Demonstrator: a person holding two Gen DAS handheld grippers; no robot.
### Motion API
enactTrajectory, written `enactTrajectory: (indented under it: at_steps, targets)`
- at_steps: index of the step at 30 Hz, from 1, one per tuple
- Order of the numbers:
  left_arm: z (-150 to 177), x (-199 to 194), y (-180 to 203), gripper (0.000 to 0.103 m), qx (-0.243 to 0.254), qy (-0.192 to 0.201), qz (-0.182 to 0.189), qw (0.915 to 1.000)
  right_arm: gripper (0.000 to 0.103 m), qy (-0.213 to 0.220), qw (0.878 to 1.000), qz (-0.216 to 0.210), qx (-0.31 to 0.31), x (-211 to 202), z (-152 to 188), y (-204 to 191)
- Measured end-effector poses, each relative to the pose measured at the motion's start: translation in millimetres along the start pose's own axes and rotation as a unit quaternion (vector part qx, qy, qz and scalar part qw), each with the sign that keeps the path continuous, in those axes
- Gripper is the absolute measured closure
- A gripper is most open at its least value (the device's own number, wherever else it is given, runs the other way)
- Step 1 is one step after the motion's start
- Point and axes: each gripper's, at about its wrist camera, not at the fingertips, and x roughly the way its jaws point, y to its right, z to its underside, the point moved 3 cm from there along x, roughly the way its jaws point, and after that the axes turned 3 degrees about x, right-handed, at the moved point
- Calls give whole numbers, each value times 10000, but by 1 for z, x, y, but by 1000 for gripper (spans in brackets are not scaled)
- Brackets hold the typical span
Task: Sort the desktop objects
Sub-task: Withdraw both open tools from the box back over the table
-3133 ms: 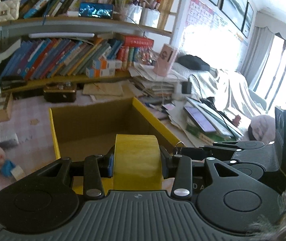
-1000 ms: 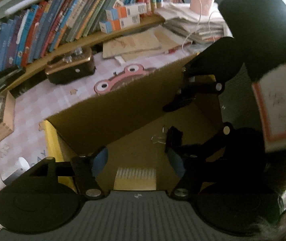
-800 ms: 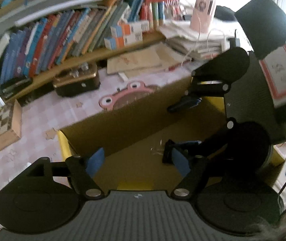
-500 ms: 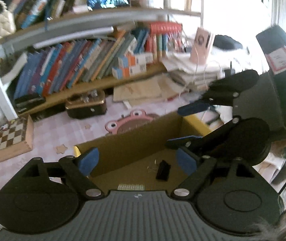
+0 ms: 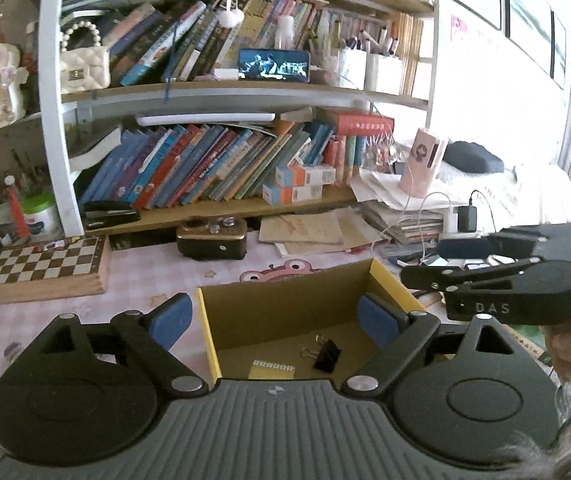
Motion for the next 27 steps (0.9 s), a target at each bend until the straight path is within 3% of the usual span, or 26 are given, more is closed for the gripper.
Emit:
enactTrajectory:
  at_steps: [9, 27]
  targets:
    - [28, -30, -15, 11, -36, 85, 27, 10000, 49, 126, 9974, 531, 471, -35, 30, -22]
    - [116, -86, -50, 9, -240, -199, -140, 9994, 49, -177, 9832, 1305, 1265, -79, 110, -90]
